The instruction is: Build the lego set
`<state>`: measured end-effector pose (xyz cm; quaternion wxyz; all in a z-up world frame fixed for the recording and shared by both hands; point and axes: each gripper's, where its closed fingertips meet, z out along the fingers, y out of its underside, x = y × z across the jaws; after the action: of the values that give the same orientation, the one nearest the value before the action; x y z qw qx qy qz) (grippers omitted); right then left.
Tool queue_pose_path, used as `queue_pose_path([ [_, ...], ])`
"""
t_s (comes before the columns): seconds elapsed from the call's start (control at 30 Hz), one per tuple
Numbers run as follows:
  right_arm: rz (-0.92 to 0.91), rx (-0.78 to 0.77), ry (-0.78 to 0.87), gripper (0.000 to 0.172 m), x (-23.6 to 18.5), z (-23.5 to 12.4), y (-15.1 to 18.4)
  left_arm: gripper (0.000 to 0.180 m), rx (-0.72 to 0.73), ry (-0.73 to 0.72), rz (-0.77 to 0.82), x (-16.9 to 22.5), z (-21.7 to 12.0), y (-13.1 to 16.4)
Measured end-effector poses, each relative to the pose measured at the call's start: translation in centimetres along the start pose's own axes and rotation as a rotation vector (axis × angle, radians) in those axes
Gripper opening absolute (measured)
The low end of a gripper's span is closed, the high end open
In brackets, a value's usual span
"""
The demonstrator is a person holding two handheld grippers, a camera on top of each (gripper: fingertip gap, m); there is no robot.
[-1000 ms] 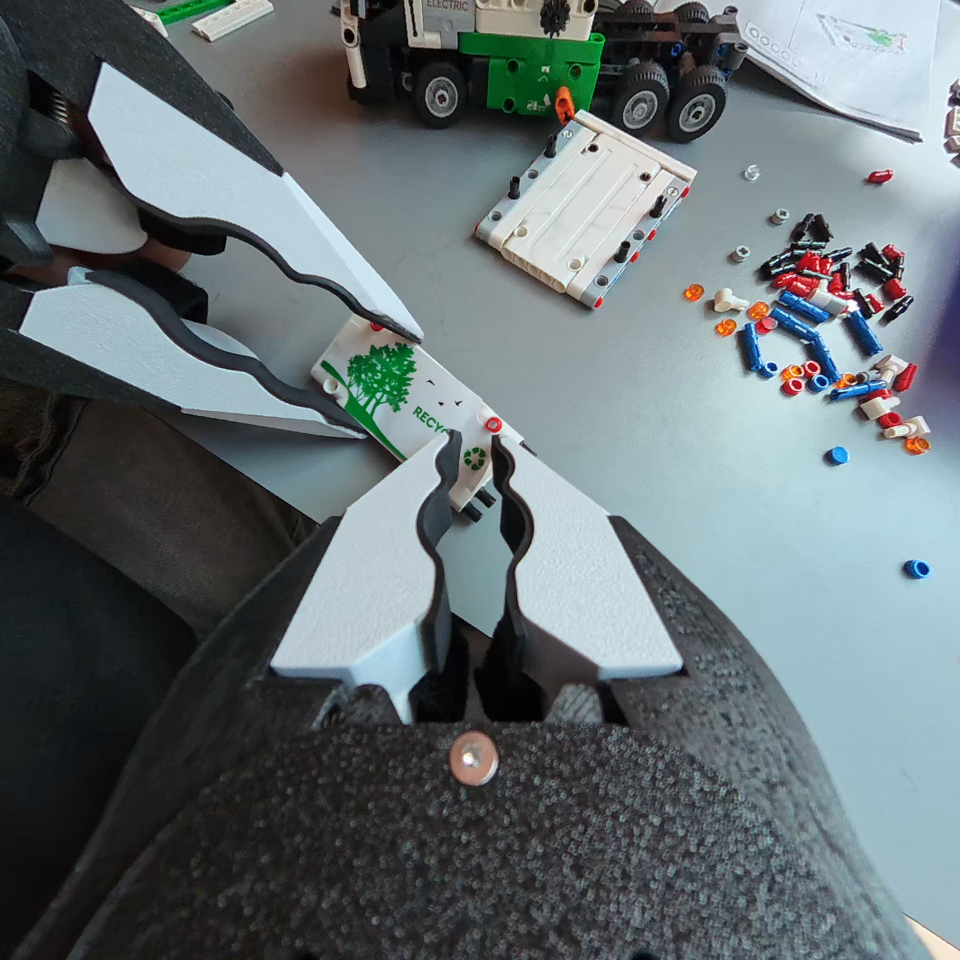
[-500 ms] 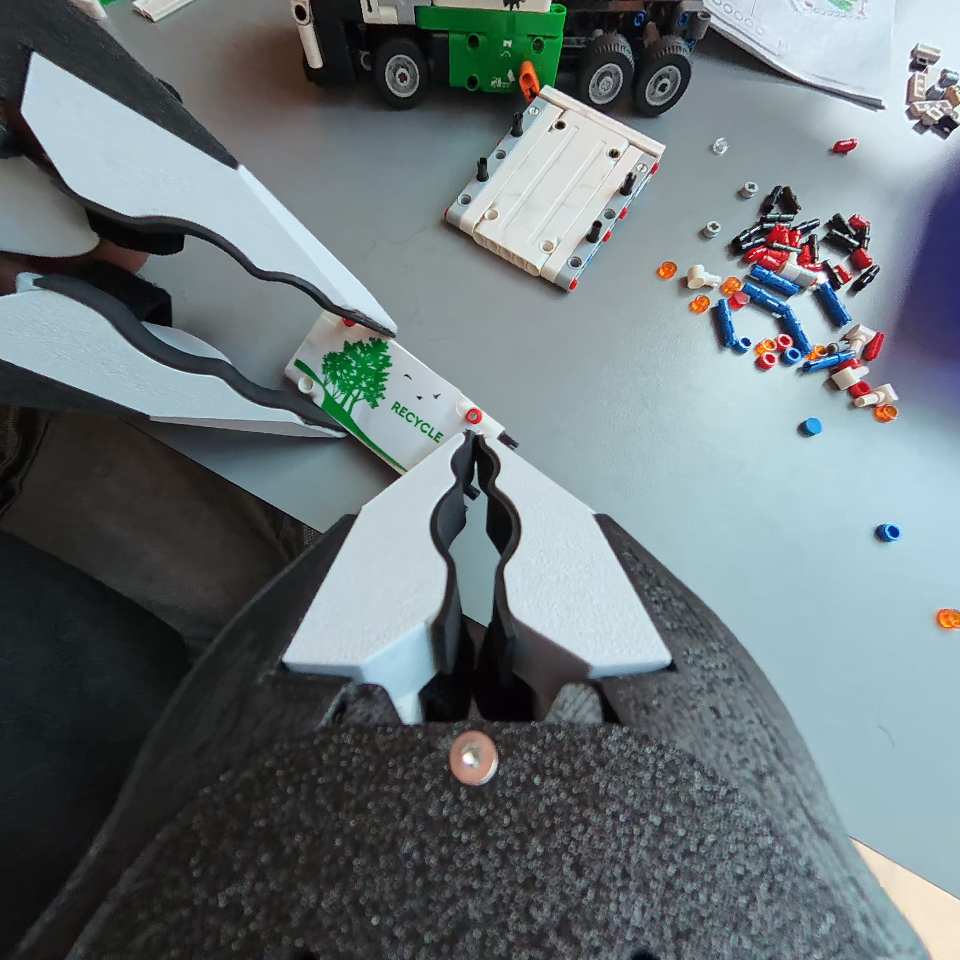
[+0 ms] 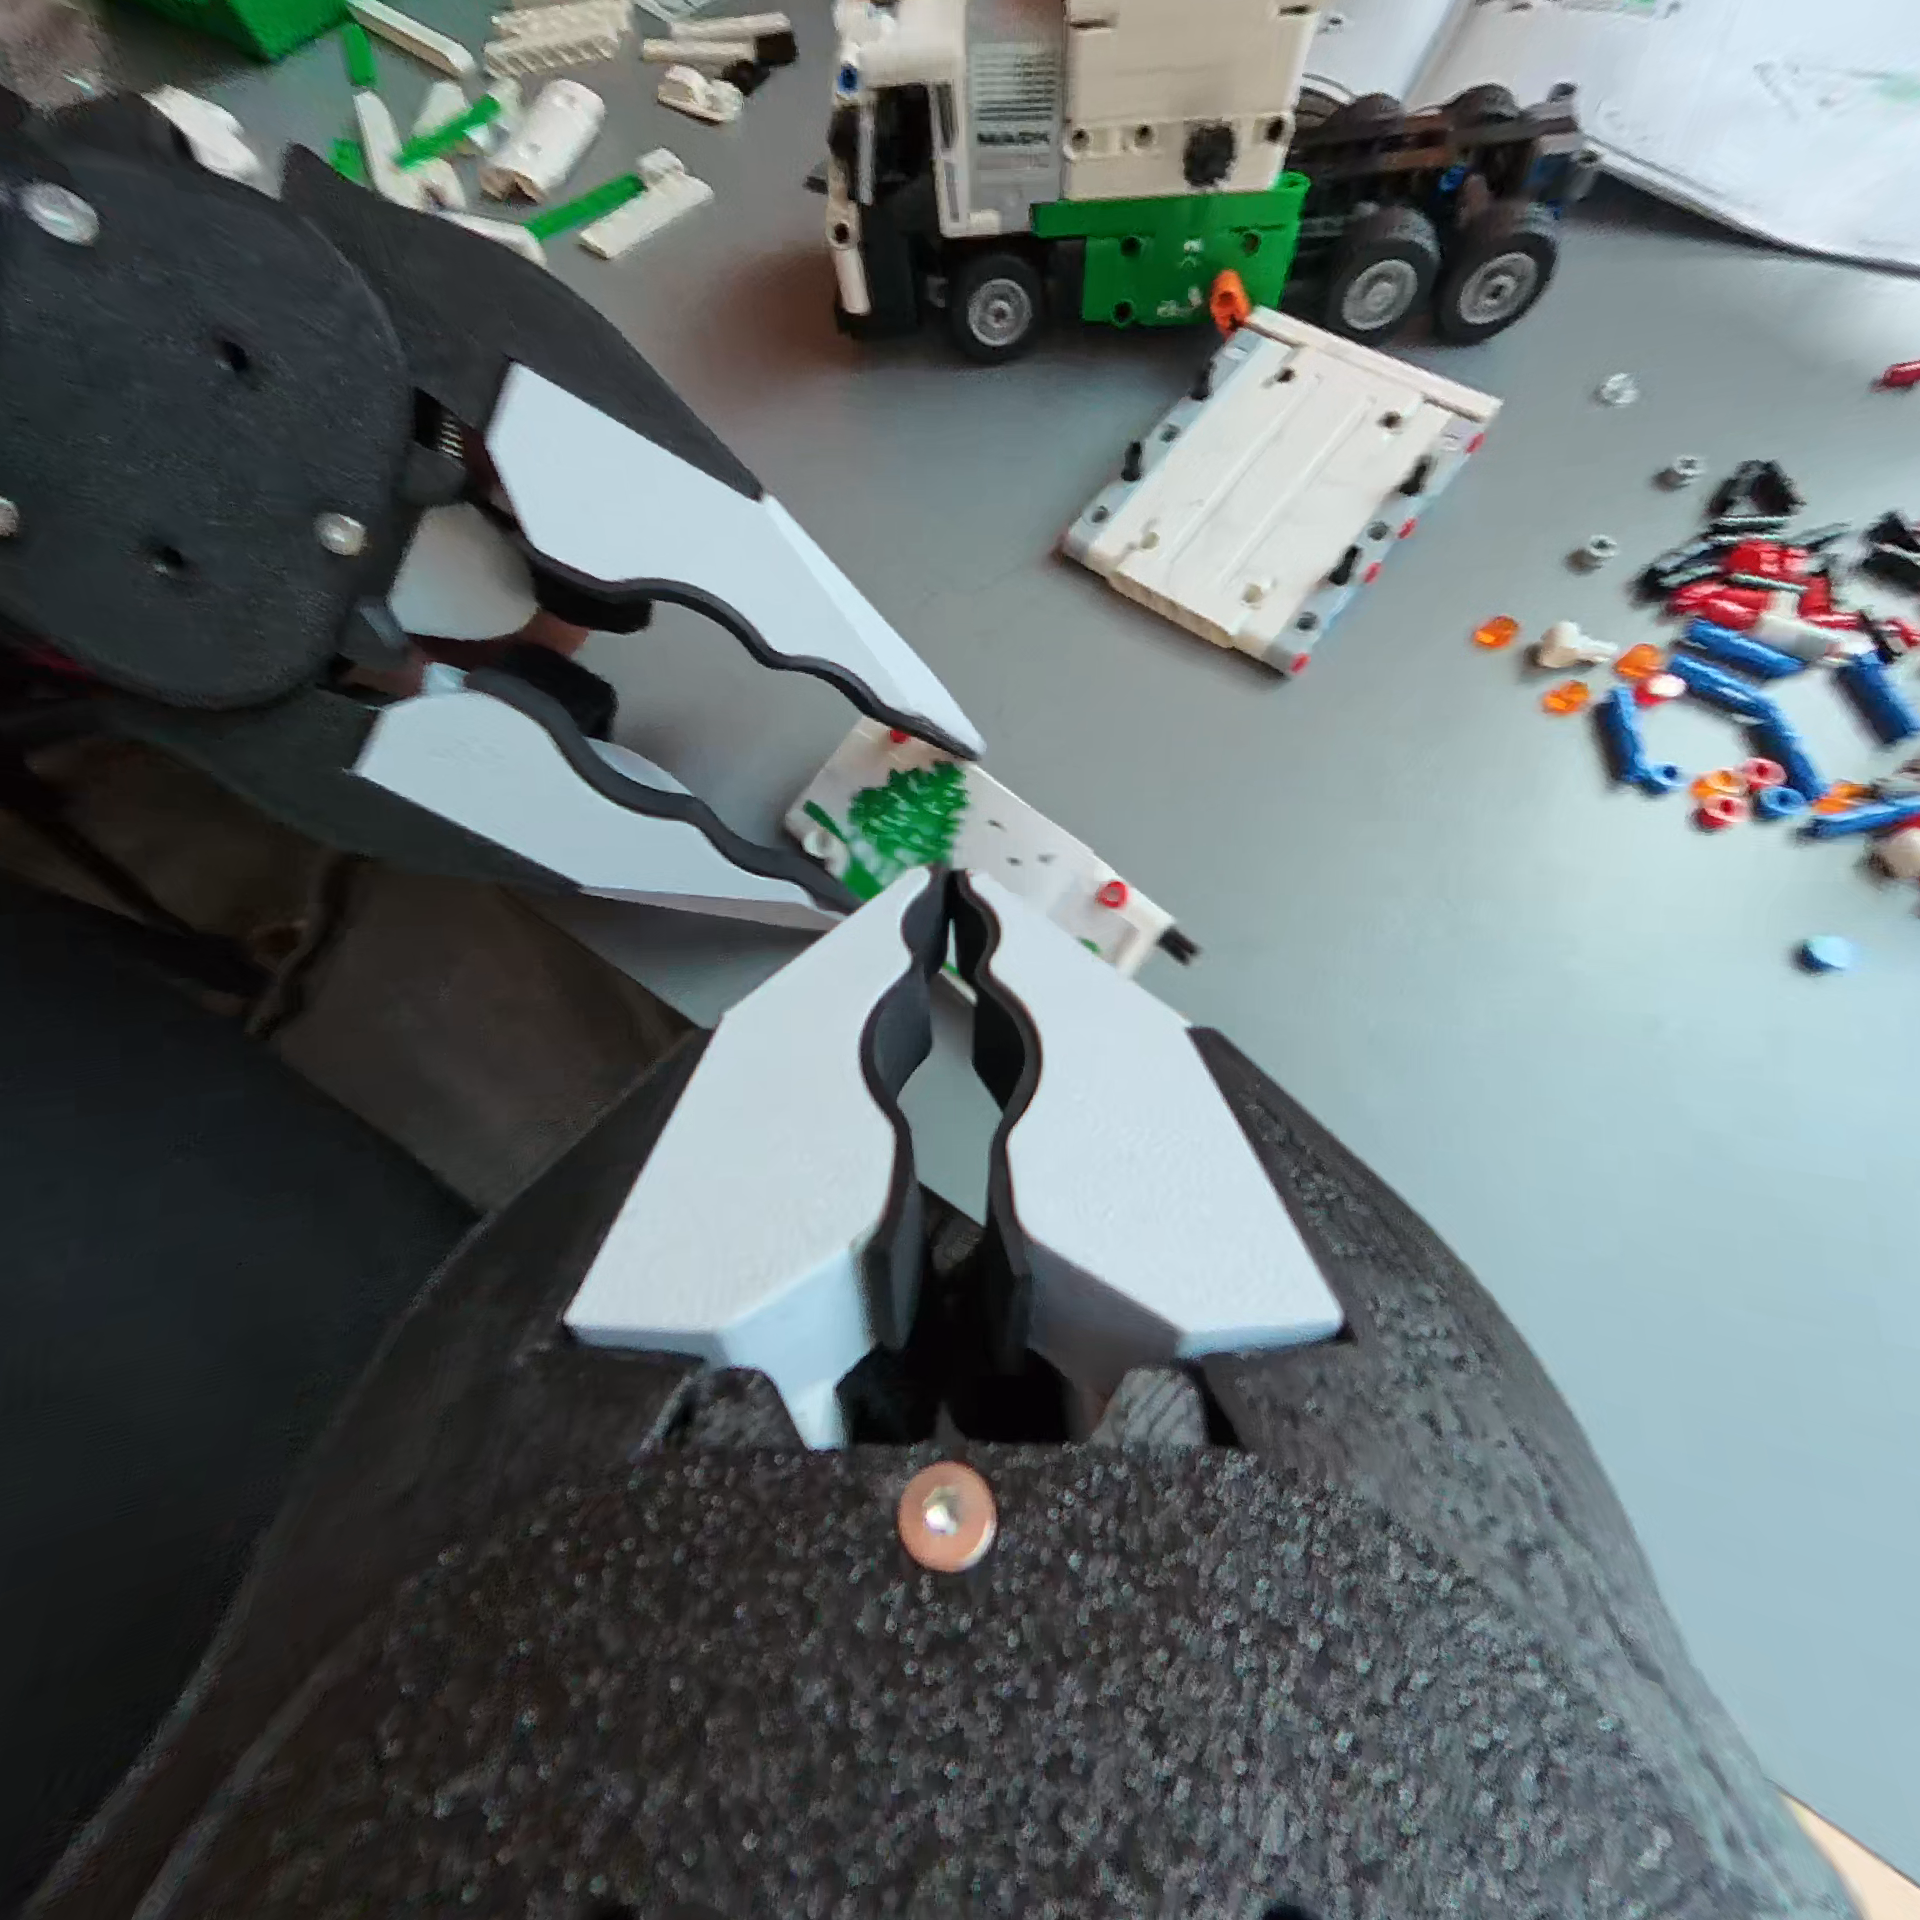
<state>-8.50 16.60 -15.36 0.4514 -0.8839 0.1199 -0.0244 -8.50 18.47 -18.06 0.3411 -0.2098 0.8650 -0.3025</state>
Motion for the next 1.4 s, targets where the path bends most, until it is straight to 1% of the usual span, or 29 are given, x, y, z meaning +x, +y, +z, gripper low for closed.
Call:
queue_pose_path([
  [0.03, -0.025, -0.021, 0.066, 0.000, 1.3, -0.3, 0.4, 0.040, 0.001, -0.001, 0.001, 0.0, 0.0, 0.0],
  [0.07, -0.045, -0.034, 0.125, 0.002, 2.5, -0.7, 0.8, 0.040, 0.002, -0.001, 0.002, 0.0, 0.0, 0.0],
  [0.1, -0.051, -0.042, 0.161, 0.021, 3.3, -0.9, 1.2, 0.040, 0.002, -0.001, 0.002, 0.0, 0.0, 0.0],
  [0.13, -0.044, -0.053, 0.168, 0.023, 3.6, -1.0, 1.5, 0.040, 0.002, 0.000, -0.001, 0.0, 0.0, 0.0],
  [0.27, 0.013, -0.032, 0.102, 0.022, 2.8, -0.4, 1.1, 0.040, 0.001, 0.000, -0.001, 0.0, 0.0, 0.0],
  [0.4, -0.041, -0.050, 0.175, 0.016, 3.3, 0.1, 1.2, 0.040, 0.001, -0.001, -0.002, 0.0, 0.0, 0.0],
  [0.6, -0.081, -0.074, 0.215, 0.000, 3.3, 0.4, 1.5, 0.040, 0.002, -0.001, 0.001, 0.1, 0.0, -0.1],
  [0.73, -0.097, -0.085, 0.228, 0.000, 3.0, 0.4, 1.6, 0.040, 0.001, 0.008, -0.015, 0.2, 0.0, 0.0],
  [0.77, -0.095, -0.074, 0.198, 0.000, 2.4, 0.4, 1.3, 0.040, 0.000, 0.009, -0.022, 0.1, 0.0, 0.0],
  [0.87, 0.043, -0.030, -0.020, 0.000, -0.9, 0.9, 0.5, 0.040, -0.001, 0.020, -0.040, 0.0, 0.2, 0.0],
  [0.9, 0.062, -0.019, -0.050, 0.000, -1.4, 1.0, 0.3, 0.040, -0.001, 0.022, -0.044, 0.0, 0.2, 0.0],
  [0.93, 0.051, -0.009, -0.037, 0.000, -1.2, 1.0, 0.3, 0.040, 0.000, 0.021, -0.044, 0.0, 0.2, 0.0],
  [0.97, 0.025, -0.003, 0.010, 0.000, -0.4, 0.7, 0.3, 0.040, 0.000, 0.015, -0.038, 0.0, 0.1, 0.0],
  [1.0, -0.001, 0.004, 0.077, 0.000, 0.8, 0.2, 0.2, 0.040, 0.000, 0.008, -0.030, 0.0, 0.1, 0.0],
  [1.07, -0.049, -0.037, 0.196, 0.000, 3.3, -0.6, 0.9, 0.040, 0.001, -0.003, -0.015, 0.0, 0.1, -0.1],
  [1.1, -0.056, -0.058, 0.219, 0.006, 3.9, -0.8, 1.3, 0.040, 0.001, -0.006, -0.011, 0.0, 0.1, -0.1],
  [1.13, -0.044, -0.071, 0.222, 0.021, 4.2, -0.8, 1.5, 0.040, 0.001, -0.008, -0.010, 0.0, 0.1, -0.1],
  [1.27, 0.029, -0.062, 0.144, 0.014, 3.2, -0.1, 1.6, 0.040, 0.000, -0.025, 0.011, 0.0, 0.0, -0.1],
  [1.4, -0.013, -0.079, 0.204, 0.010, 3.7, 0.1, 1.6, 0.040, 0.000, -0.043, 0.034, 0.0, 0.0, -0.2],
])
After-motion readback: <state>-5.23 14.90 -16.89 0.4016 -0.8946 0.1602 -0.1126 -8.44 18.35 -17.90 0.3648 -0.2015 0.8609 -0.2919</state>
